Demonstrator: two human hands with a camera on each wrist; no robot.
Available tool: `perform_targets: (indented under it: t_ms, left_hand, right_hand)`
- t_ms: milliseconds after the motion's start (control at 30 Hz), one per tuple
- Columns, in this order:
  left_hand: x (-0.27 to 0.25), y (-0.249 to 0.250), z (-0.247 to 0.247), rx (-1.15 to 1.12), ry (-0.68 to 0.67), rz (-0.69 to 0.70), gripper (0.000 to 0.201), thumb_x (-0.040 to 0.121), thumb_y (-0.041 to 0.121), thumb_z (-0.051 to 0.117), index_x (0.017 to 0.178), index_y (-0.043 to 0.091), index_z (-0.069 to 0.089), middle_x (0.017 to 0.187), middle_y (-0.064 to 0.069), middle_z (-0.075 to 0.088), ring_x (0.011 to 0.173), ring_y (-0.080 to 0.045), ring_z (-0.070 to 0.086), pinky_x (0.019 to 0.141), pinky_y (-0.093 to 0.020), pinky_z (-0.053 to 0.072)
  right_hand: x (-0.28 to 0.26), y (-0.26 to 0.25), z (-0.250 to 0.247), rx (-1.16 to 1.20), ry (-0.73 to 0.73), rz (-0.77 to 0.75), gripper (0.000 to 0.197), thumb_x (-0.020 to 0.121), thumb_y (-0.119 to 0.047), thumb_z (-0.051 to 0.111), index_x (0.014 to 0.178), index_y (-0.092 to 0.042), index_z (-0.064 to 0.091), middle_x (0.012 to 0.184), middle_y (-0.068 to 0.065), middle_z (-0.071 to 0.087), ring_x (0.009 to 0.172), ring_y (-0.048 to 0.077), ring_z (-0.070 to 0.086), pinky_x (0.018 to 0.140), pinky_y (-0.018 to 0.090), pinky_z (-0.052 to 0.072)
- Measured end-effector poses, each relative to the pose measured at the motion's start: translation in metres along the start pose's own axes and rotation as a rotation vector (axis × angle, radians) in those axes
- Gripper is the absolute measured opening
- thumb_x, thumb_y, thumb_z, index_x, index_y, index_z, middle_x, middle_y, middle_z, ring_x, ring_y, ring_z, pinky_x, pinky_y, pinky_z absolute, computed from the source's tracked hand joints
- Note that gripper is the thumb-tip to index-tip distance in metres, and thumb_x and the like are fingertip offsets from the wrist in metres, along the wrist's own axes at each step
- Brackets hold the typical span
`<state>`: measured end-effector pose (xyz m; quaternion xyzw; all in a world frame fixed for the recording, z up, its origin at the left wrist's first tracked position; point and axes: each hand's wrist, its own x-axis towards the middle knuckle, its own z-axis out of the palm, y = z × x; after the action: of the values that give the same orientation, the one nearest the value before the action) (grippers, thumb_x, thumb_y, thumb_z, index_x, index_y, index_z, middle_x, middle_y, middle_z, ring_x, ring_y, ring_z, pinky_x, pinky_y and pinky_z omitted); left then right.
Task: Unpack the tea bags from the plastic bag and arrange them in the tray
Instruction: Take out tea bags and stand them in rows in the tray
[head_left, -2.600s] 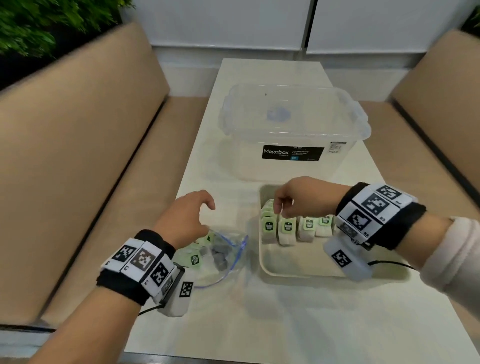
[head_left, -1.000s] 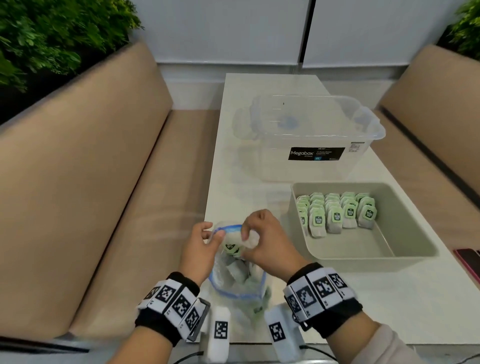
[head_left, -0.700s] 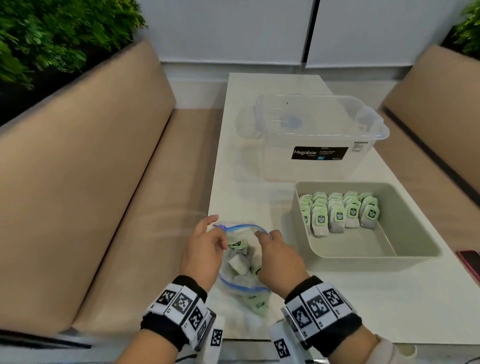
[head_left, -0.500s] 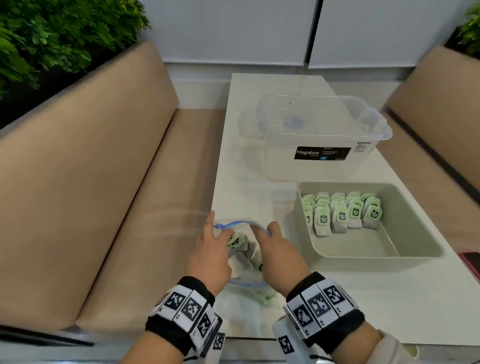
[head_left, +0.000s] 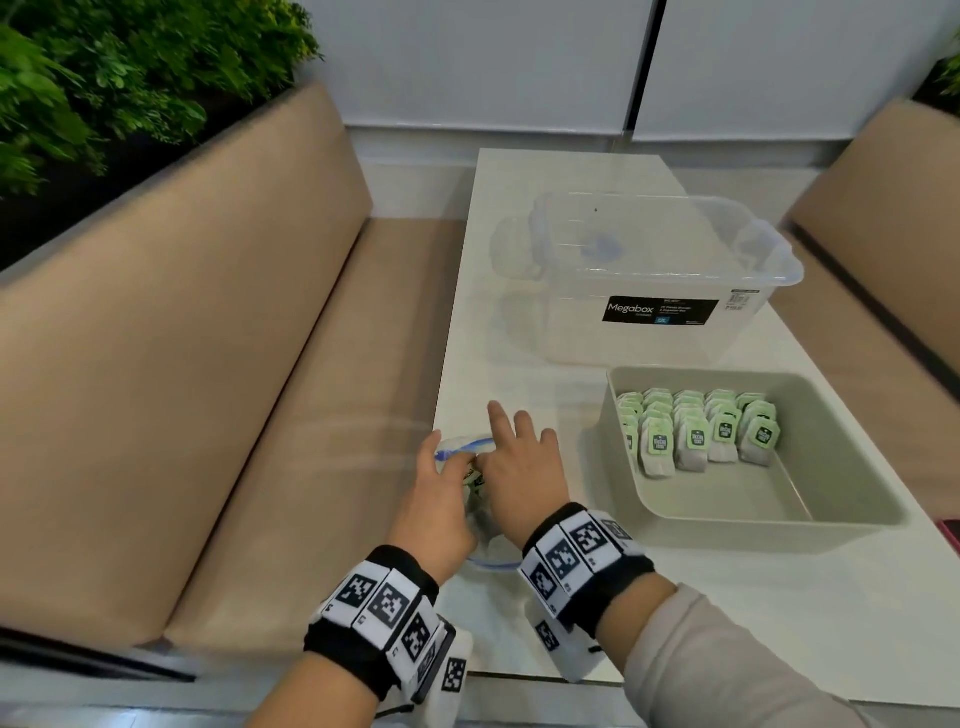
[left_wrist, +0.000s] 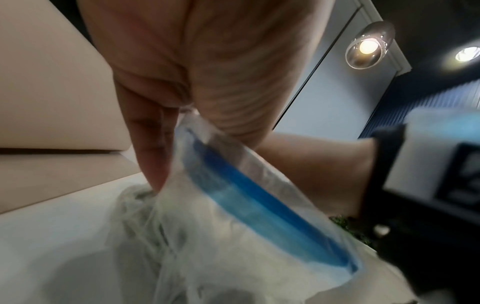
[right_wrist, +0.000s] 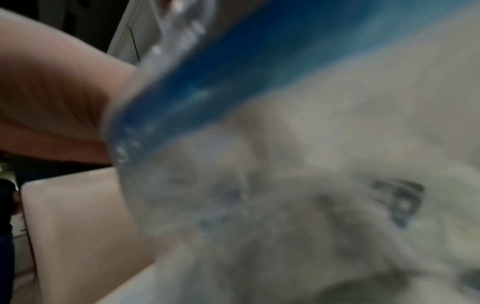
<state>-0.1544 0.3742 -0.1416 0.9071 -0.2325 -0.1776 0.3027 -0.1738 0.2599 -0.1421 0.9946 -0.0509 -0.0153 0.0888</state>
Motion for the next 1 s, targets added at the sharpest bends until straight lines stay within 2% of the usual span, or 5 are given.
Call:
perform_targets:
  t_ms: [200, 333, 500, 667, 1000]
  left_hand:
    - [0.001, -0.005, -0.001, -0.049, -0.014, -0.019, 0.078, 0.074, -0.003, 0.062, 0.141, 0.022, 0.032, 0.155, 0.001, -0.005, 0.134, -0.018, 0.036, 0.092, -0.013, 0.035]
    - [0.002, -0.006, -0.002, -0.062, -0.015, -0.019, 0.076, 0.074, -0.001, 0.063, 0.141, 0.022, 0.033, 0.155, 0.000, -0.003, 0.136, -0.017, 0.033, 0.091, -0.010, 0.030]
    - [0.002, -0.002, -0.002, -0.080, -0.021, 0.004, 0.075, 0.074, -0.002, 0.063, 0.139, 0.021, 0.034, 0.155, -0.002, 0.000, 0.137, -0.014, 0.030, 0.094, -0.008, 0.025]
    - [0.001, 0.002, -0.002, -0.096, -0.016, 0.016, 0.073, 0.075, -0.003, 0.061, 0.139, 0.020, 0.035, 0.155, -0.002, 0.001, 0.137, -0.014, 0.029, 0.098, -0.009, 0.023]
    - [0.009, -0.001, -0.005, -0.082, 0.006, 0.007, 0.058, 0.081, 0.017, 0.064, 0.135, 0.024, 0.042, 0.157, 0.000, 0.000, 0.136, -0.014, 0.032, 0.097, -0.016, 0.027]
  right_hand:
    - [0.004, 0.005, 0.003, 0.030, 0.031, -0.031, 0.012, 0.080, -0.026, 0.062, 0.086, -0.022, 0.072, 0.112, 0.005, 0.050, 0.105, 0.028, 0.047, 0.081, 0.040, 0.039]
    - [0.004, 0.012, 0.008, 0.098, 0.031, -0.007, 0.020, 0.041, -0.028, 0.084, 0.051, -0.027, 0.068, 0.085, 0.003, 0.064, 0.078, 0.025, 0.060, 0.065, 0.037, 0.049]
    - [0.010, 0.011, 0.013, 0.006, 0.006, -0.100, 0.028, 0.085, -0.022, 0.055, 0.110, -0.021, 0.067, 0.129, 0.006, 0.045, 0.116, 0.029, 0.041, 0.091, 0.042, 0.034]
    - [0.016, -0.003, 0.018, 0.003, 0.001, -0.049, 0.019, 0.041, -0.030, 0.083, 0.052, -0.026, 0.067, 0.076, 0.000, 0.057, 0.070, 0.022, 0.054, 0.056, 0.032, 0.042]
    - [-0.007, 0.041, -0.006, 0.041, 0.380, -0.089, 0.009, 0.059, -0.029, 0.074, 0.059, -0.037, 0.072, 0.083, -0.001, 0.063, 0.077, 0.026, 0.059, 0.072, 0.035, 0.025]
